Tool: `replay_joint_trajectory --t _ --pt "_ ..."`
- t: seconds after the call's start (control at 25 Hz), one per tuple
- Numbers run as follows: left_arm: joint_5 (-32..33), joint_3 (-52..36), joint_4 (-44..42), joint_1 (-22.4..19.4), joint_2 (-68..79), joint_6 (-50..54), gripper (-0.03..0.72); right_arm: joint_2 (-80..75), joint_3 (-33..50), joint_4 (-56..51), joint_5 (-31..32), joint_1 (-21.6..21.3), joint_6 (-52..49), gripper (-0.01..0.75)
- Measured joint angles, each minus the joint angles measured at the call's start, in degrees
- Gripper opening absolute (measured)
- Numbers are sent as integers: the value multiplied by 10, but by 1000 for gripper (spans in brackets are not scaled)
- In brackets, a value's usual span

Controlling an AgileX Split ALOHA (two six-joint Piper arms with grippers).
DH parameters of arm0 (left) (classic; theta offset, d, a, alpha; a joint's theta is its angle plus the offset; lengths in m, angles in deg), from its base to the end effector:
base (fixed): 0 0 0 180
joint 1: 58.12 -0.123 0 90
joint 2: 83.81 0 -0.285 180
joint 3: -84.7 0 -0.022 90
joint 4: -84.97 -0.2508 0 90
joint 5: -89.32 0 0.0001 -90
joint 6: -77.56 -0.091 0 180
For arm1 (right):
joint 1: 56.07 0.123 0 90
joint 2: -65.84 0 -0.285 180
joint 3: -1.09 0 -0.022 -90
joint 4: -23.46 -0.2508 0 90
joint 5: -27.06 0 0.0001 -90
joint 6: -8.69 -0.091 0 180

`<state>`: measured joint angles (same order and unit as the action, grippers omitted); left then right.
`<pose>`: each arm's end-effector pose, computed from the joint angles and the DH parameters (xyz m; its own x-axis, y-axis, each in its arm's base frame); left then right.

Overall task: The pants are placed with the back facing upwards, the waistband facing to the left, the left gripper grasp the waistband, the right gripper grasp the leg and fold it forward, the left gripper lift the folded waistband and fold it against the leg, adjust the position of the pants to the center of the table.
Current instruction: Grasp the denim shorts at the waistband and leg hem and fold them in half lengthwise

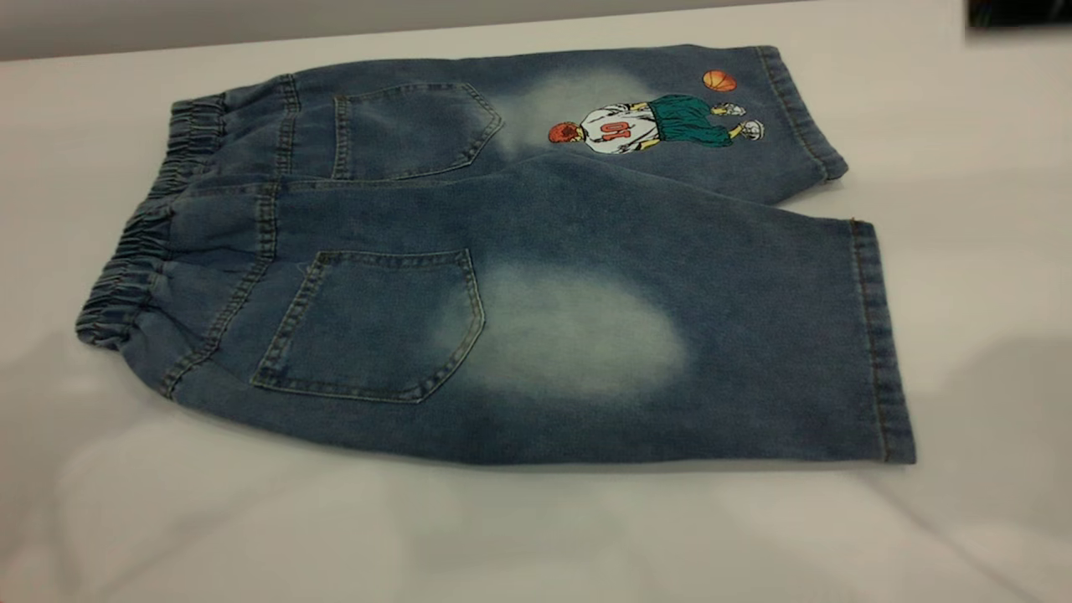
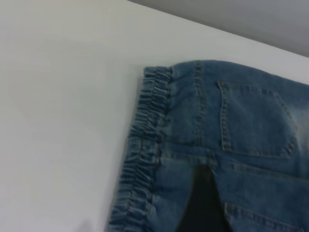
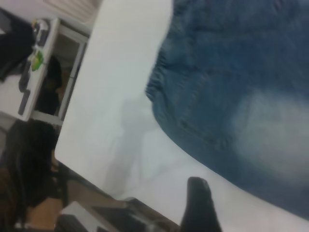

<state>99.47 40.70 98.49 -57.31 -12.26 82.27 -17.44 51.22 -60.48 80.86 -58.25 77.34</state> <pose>0.2195 -0.0069 0.2522 -0.5659 -0.3012 -0.7675 -0.1340 0.9521 -0.2749 0.2003 0.0655 0.2072 -0.8605 0.1483 -0.4874 -0.3146 0.5978 0.7373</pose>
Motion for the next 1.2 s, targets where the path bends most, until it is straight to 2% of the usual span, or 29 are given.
replay_joint_trajectory --t 0.24,0.48,0.8,0.92,1.2 --pt "-22 0 0 0 10 -14 470 -127 37 -45 26 0 79 431" --pt "-20 1 0 0 9 -13 470 -224 38 -47 -43 -1 97 431" --pt "-19 1 0 0 9 -13 470 -368 38 -109 -79 -2 178 431" --pt "-16 1 0 0 9 -13 470 -407 37 -126 -90 -16 205 431" --pt "-16 1 0 0 9 -13 470 -425 37 -116 -90 -80 214 431"
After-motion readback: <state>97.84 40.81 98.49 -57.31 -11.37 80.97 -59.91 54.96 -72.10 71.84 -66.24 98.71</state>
